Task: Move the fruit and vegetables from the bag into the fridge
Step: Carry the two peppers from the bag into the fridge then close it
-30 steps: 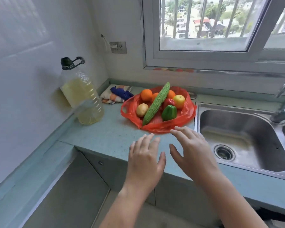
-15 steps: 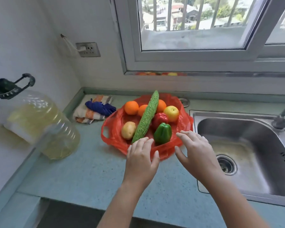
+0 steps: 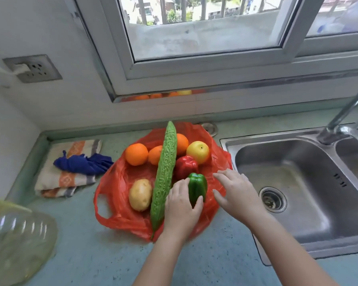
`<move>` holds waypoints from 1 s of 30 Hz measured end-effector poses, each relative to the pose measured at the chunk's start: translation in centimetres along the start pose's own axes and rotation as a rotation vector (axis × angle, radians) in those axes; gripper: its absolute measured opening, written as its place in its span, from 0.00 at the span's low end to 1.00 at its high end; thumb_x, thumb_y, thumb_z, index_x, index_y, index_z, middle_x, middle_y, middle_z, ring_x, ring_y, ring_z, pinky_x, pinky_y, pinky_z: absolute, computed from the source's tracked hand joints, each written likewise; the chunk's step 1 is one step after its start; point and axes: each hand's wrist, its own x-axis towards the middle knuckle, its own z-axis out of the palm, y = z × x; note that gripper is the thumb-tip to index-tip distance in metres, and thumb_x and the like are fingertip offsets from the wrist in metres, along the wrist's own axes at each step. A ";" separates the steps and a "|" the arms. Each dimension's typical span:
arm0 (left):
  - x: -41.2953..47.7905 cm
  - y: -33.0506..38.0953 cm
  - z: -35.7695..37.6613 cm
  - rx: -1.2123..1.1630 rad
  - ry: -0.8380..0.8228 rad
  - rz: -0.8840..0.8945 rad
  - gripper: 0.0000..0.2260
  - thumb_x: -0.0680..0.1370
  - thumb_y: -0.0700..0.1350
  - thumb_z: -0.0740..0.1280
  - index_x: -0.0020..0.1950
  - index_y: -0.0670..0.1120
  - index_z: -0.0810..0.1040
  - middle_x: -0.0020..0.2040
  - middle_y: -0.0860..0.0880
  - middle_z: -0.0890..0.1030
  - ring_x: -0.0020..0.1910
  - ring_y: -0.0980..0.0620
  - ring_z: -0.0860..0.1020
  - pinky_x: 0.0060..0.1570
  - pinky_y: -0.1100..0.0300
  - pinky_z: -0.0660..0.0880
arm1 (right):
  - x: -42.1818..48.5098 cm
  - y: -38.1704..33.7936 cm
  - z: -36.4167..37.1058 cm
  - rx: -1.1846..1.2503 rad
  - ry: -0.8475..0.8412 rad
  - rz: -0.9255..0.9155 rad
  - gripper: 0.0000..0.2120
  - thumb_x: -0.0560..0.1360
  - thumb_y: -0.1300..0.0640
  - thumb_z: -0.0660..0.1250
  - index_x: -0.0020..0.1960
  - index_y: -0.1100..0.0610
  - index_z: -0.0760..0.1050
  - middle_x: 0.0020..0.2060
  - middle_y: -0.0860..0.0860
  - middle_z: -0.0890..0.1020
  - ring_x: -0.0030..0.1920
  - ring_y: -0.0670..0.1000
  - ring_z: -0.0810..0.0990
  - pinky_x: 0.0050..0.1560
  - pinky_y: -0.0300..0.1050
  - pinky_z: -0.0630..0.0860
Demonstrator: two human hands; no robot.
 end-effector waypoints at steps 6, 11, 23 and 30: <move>2.0 0.0 2.2 -0.022 -0.034 -0.155 0.32 0.72 0.53 0.69 0.71 0.44 0.62 0.68 0.46 0.67 0.67 0.48 0.66 0.65 0.55 0.63 | 1.8 1.8 2.5 0.094 -0.118 -0.002 0.19 0.63 0.58 0.73 0.53 0.60 0.79 0.49 0.56 0.82 0.54 0.61 0.79 0.51 0.64 0.75; 2.6 0.3 4.0 0.026 0.046 -0.229 0.35 0.70 0.55 0.71 0.71 0.43 0.62 0.67 0.46 0.68 0.66 0.48 0.66 0.63 0.55 0.65 | 2.4 2.9 3.1 0.145 -0.108 -0.002 0.18 0.65 0.54 0.66 0.53 0.59 0.79 0.49 0.55 0.83 0.54 0.61 0.79 0.50 0.65 0.75; 2.4 -0.6 3.5 -0.192 0.140 -0.285 0.27 0.67 0.44 0.74 0.64 0.41 0.71 0.58 0.47 0.74 0.58 0.51 0.72 0.55 0.75 0.59 | 3.5 3.3 4.1 0.292 -0.176 0.009 0.20 0.68 0.52 0.64 0.58 0.58 0.77 0.55 0.54 0.80 0.59 0.59 0.75 0.57 0.62 0.72; 1.7 -0.1 -0.4 -0.292 0.228 -0.237 0.29 0.63 0.52 0.70 0.62 0.44 0.73 0.55 0.54 0.74 0.55 0.61 0.71 0.53 0.81 0.61 | 6.0 2.2 4.5 0.344 -0.198 -0.093 0.20 0.68 0.54 0.66 0.59 0.58 0.76 0.56 0.54 0.79 0.59 0.56 0.76 0.56 0.58 0.74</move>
